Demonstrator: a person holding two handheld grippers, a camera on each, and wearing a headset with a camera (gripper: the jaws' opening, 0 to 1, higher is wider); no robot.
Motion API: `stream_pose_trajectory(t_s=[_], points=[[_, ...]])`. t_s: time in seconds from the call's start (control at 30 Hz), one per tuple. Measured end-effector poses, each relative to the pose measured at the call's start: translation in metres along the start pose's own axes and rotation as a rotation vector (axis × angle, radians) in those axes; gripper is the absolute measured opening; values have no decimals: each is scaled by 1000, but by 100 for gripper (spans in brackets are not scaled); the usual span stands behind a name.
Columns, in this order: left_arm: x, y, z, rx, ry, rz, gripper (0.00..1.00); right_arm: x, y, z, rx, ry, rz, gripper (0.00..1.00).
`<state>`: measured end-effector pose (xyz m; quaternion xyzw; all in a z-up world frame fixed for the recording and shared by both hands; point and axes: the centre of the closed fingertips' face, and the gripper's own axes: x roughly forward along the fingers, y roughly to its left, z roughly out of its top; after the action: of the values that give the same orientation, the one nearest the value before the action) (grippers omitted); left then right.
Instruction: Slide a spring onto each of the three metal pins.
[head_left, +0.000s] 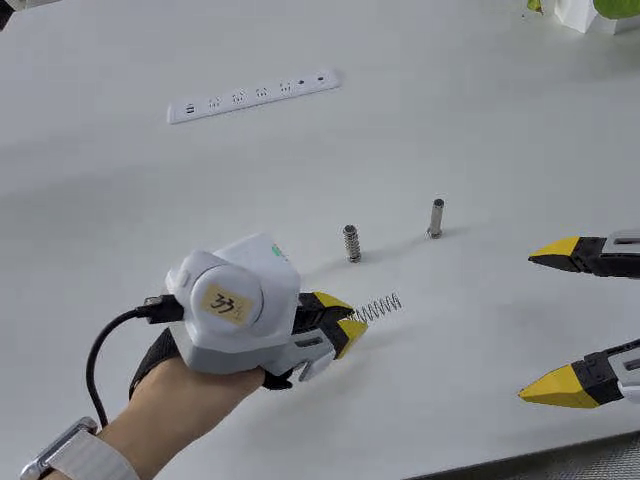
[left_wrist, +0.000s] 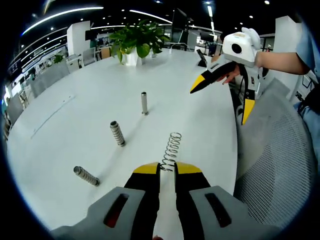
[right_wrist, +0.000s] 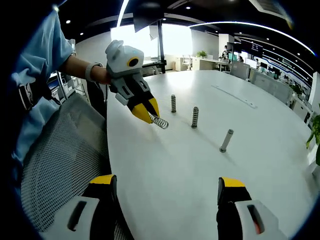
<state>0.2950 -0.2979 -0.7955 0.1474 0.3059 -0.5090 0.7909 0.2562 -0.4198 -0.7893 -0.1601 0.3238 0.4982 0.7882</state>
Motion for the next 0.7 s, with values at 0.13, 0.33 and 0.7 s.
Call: stream_pose_trajectory(t_s=[0.13,0.33,0.7], points=[[-6,-4,1,-19,-28,12,7,7,7,8,-27,4,28,80],[-15,-12,6,-19,-79,8,7,17,16,23,-86,15,84,74],[-26,-19,13,-10,-131,14,7,31,22,57,-180,0,153,68]])
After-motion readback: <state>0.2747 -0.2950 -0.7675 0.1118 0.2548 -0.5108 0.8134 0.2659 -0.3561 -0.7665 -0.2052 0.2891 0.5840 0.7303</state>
